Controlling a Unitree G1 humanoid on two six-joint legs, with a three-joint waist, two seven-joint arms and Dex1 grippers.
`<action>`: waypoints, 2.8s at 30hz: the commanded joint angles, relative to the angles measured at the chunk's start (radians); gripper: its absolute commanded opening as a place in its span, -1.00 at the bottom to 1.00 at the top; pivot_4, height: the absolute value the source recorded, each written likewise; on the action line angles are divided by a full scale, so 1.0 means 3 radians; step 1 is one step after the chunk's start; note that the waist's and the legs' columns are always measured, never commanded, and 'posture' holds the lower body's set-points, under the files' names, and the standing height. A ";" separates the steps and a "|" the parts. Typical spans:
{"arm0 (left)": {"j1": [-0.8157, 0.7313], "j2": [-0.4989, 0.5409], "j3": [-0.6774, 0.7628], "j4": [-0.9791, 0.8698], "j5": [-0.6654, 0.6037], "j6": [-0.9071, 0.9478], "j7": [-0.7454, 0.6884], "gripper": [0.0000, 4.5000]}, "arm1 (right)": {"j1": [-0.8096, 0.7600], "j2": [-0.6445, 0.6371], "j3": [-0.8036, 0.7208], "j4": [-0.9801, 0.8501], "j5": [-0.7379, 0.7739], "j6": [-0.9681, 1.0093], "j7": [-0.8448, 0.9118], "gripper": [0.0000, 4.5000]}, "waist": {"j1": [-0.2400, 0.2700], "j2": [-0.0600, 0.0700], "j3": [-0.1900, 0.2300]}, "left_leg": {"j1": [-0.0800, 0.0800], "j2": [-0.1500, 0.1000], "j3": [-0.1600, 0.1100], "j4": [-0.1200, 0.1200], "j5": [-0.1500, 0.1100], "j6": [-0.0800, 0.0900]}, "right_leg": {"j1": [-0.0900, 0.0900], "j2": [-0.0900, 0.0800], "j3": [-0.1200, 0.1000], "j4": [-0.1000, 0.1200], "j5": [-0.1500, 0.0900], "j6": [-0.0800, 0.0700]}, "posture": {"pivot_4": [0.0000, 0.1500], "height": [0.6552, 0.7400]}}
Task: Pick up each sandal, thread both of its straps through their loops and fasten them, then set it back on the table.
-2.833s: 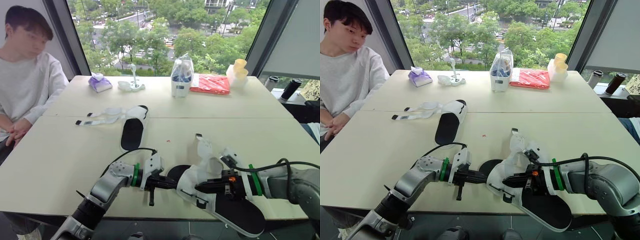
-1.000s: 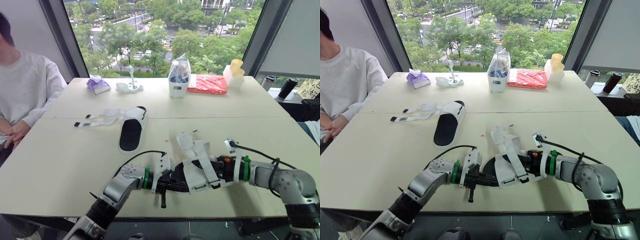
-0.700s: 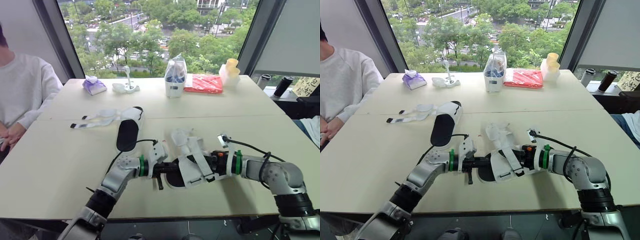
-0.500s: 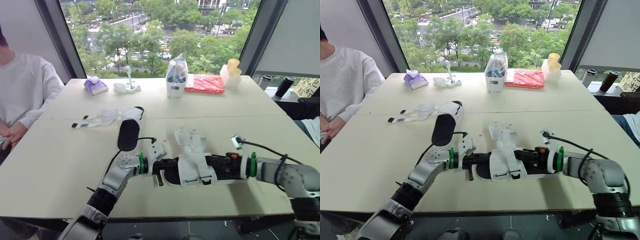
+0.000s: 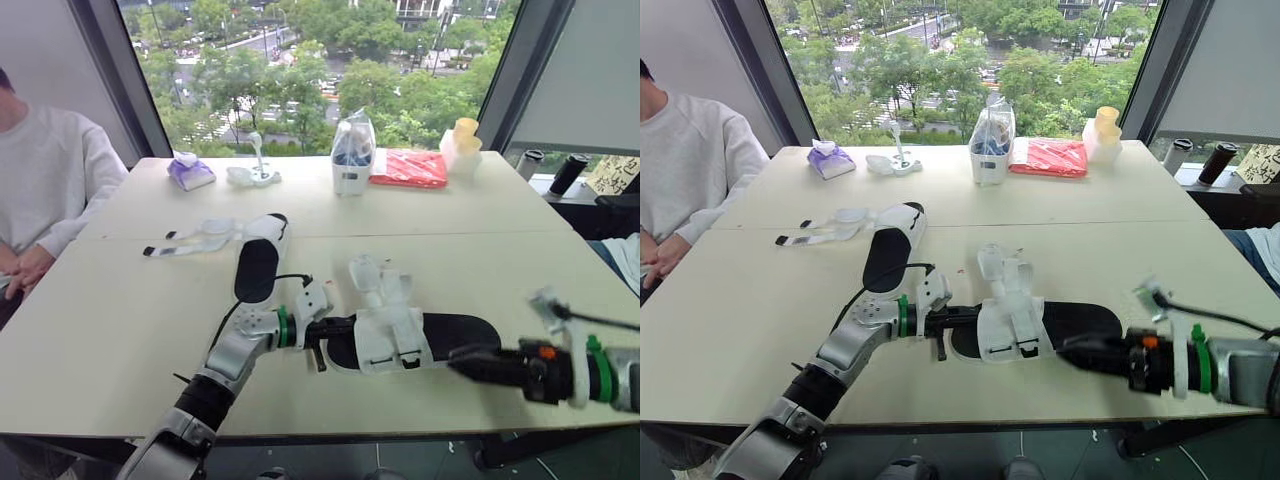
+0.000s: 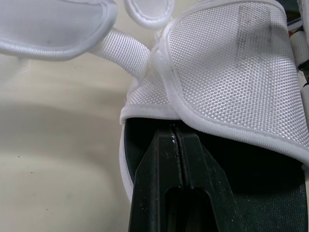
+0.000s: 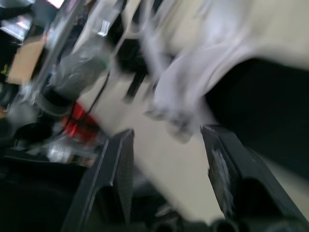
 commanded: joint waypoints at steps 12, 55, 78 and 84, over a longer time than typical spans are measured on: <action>-0.0031 0.0060 -0.0177 0.0163 0.0335 -0.0041 -0.0069 -1.00 | 0.0094 0.0433 0.0484 -0.0149 -0.0365 -0.0585 -0.0555 0.04 | 0.0005 0.0000 -0.0002 | 0.0000 -0.0001 0.0001 -0.0001 0.0000 0.0000 | 0.0001 -0.0001 0.0002 -0.0006 0.0000 0.0000 | 1.00 1.00; 0.0077 0.0066 -0.0212 0.0180 0.0394 -0.0038 -0.0055 -1.00 | 0.1257 -0.0144 0.0417 -0.0907 -0.0245 -0.0749 0.0228 -0.98 | 0.0005 -0.0003 -0.0004 | 0.0003 0.0000 -0.0001 -0.0002 0.0000 0.0000 | 0.0006 -0.0001 -0.0001 -0.0010 -0.0001 0.0001 | 1.00 1.00; 0.0076 0.0030 -0.0212 0.0228 0.0421 -0.0053 -0.0039 -1.00 | -0.0860 0.0564 0.0947 0.0721 0.1008 -0.0854 -0.1275 -0.98 | 0.0011 -0.0020 -0.0015 | 0.0003 -0.0003 -0.0008 -0.0004 -0.0001 0.0000 | 0.0018 -0.0007 -0.0003 -0.0028 0.0001 0.0001 | 1.00 1.00; 0.0123 0.0042 -0.0191 0.0175 0.0424 -0.0031 0.0011 -1.00 | -0.1396 0.0743 0.1023 0.1358 0.0793 -0.0782 -0.1387 -0.98 | 0.0003 -0.0015 -0.0019 | 0.0007 -0.0001 -0.0007 -0.0005 -0.0001 0.0001 | 0.0019 -0.0004 -0.0004 -0.0027 -0.0001 -0.0004 | 1.00 1.00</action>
